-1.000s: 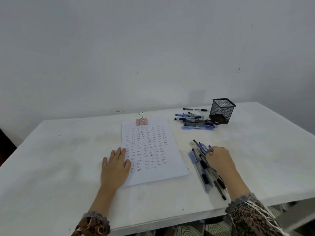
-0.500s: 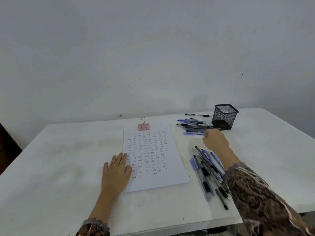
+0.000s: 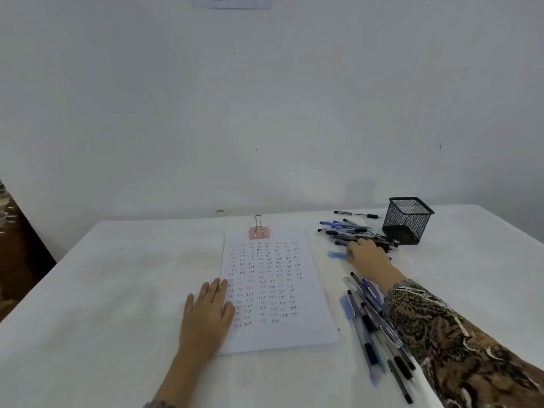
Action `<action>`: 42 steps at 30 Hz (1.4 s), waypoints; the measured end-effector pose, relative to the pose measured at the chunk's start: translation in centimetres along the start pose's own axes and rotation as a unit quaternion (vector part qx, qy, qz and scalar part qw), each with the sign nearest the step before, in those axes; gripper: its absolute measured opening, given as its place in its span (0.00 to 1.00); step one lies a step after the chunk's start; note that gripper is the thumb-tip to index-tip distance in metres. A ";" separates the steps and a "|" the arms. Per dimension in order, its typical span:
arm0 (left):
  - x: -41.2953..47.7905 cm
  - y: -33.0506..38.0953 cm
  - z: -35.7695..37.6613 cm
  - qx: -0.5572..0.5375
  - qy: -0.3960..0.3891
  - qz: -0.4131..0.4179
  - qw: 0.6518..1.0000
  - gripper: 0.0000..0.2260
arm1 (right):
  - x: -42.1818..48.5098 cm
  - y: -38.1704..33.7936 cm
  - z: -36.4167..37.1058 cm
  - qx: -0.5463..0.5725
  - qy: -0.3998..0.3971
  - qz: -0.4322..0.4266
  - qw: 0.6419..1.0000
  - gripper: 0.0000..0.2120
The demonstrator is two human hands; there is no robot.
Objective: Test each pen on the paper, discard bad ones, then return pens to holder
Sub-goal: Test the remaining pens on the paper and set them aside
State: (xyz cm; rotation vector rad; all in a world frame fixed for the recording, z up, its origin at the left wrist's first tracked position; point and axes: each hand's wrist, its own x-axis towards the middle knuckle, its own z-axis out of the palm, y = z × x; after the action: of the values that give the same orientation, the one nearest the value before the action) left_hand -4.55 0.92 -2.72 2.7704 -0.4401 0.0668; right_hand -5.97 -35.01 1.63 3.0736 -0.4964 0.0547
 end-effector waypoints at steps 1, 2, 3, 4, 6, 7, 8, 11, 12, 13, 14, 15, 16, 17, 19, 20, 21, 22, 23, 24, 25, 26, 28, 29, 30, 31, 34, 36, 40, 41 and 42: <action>0.0 0.0 -0.1 0.005 -0.001 0.000 1.000 0.42 | 0.1 -0.2 0.0 0.013 0.011 -0.001 1.000 0.09; 0.0 0.1 -0.1 0.010 -0.003 0.000 1.000 0.42 | 0.1 -0.4 -0.1 0.055 0.022 0.001 0.998 0.07; 0.0 0.2 -0.1 0.013 -0.003 0.000 1.000 0.42 | 0.1 -0.8 -0.5 0.123 0.039 0.000 0.992 0.06; 0.0 0.2 -0.2 0.015 -0.002 -0.001 1.000 0.42 | 0.0 -1.4 -1.0 0.198 0.060 -0.009 0.978 0.06; 0.0 0.2 -0.2 0.016 0.000 0.000 1.000 0.42 | -0.6 -3.1 -2.5 0.293 0.093 -0.043 0.951 0.11; 0.0 0.2 -0.2 0.017 0.000 0.001 1.000 0.42 | -1.1 -4.3 -3.1 0.300 0.093 -0.072 0.947 0.13; 0.0 0.1 -0.1 0.017 0.000 0.002 1.000 0.42 | -1.6 -5.4 -3.3 0.297 0.085 -0.102 0.946 0.14; 0.1 0.0 0.0 0.005 0.002 0.005 1.000 0.42 | -3.7 -8.7 -3.2 0.278 0.039 -0.172 0.944 0.15; 0.1 -0.1 0.1 0.003 0.002 0.006 1.000 0.42 | -4.2 -9.5 -2.9 0.273 0.028 -0.178 0.945 0.15; 0.1 -0.1 0.1 0.002 0.004 0.006 1.000 0.42 | -4.5 -10.1 -2.6 0.272 0.020 -0.184 0.944 0.16; 0.1 -0.2 0.2 0.002 0.006 0.007 1.000 0.42 | -4.7 -10.5 -2.3 0.273 0.018 -0.187 0.943 0.16; 0.1 -0.3 0.2 0.000 0.008 0.008 1.000 0.42 | -4.8 -10.8 -2.0 0.273 0.018 -0.189 0.943 0.16; 0.1 -0.2 0.1 -0.002 0.009 0.009 1.000 0.42 | -5.0 -11.0 -1.8 0.271 0.018 -0.187 0.944 0.16; 0.1 -0.2 -0.1 -0.001 0.009 0.011 1.000 0.42 | -5.0 -11.1 -1.6 0.267 0.018 -0.186 0.945 0.16; 0.1 0.0 -0.1 0.004 0.005 0.014 1.000 0.42 | -5.4 -11.4 -1.5 0.244 0.013 -0.200 0.949 0.16; 0.1 -0.1 -0.1 0.001 0.007 0.017 1.000 0.42 | -5.7 -11.7 -1.4 0.224 0.013 -0.217 0.950 0.16; 0.1 -0.1 -0.1 -0.006 0.013 0.020 1.000 0.42 | -6.1 -11.9 -1.4 0.198 0.018 -0.236 0.951 0.16; 0.1 -0.2 0.0 -0.024 0.025 0.024 0.999 0.40 | -6.3 -12.2 -1.4 0.170 0.024 -0.254 0.952 0.16; 0.2 -0.3 0.0 -0.043 0.046 0.041 0.997 0.38 | -6.5 -12.5 -1.3 0.151 0.034 -0.268 0.951 0.17; 0.2 -0.3 0.1 -0.054 0.074 0.074 0.993 0.34 | -6.7 -12.9 -1.2 0.136 0.041 -0.277 0.950 0.17; 0.2 -0.3 0.2 -0.062 0.104 0.119 0.985 0.29 | -6.9 -13.3 -1.1 0.119 0.048 -0.286 0.950 0.18; 0.3 -0.3 0.3 -0.070 0.124 0.168 0.975 0.26 | -7.0 -13.8 -0.9 0.101 0.053 -0.300 0.947 0.20; 0.4 -0.2 0.3 -0.096 0.130 0.229 0.960 0.23 | -7.0 -14.6 -0.5 0.090 0.053 -0.332 0.938 0.29; 0.4 -0.2 0.2 -0.108 0.125 0.242 0.956 0.24 | -7.0 -14.8 -0.5 0.086 0.049 -0.344 0.934 0.31; 0.3 -0.2 0.0 -0.123 0.117 0.243 0.955 0.25 | -6.8 -14.8 -0.4 0.079 0.070 -0.361 0.927 0.30; 0.3 -0.1 0.0 -0.141 0.111 0.235 0.955 0.26 | -6.5 -14.7 -0.3 0.072 0.126 -0.376 0.915 0.25; -0.1 0.2 -0.8 -0.253 0.065 0.154 0.953 0.22 | -5.5 -13.5 0.3 0.121 0.309 -0.336 0.881 0.15; 0.0 0.4 -1.0 -0.290 0.045 0.126 0.948 0.18 | -6.0 -13.5 -0.7 0.323 0.298 -0.268 0.857 0.11; 0.2 0.3 -0.8 -0.282 0.023 0.115 0.952 0.19 | -7.7 -14.6 -2.4 0.693 0.161 -0.071 0.699 0.08; 0.3 0.2 -0.7 -0.281 0.021 0.112 0.953 0.18 | -7.9 -14.8 -2.1 0.728 0.144 -0.044 0.669 0.08; 0.2 0.2 -0.7 -0.278 0.022 0.112 0.954 0.17 | -8.0 -15.0 -1.8 0.748 0.128 -0.026 0.651 0.08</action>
State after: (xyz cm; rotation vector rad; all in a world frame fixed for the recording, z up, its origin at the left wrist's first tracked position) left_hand -4.40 0.88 -1.96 2.1562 -0.6475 0.0481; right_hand -8.88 -18.20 2.83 4.3724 -0.4226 1.7163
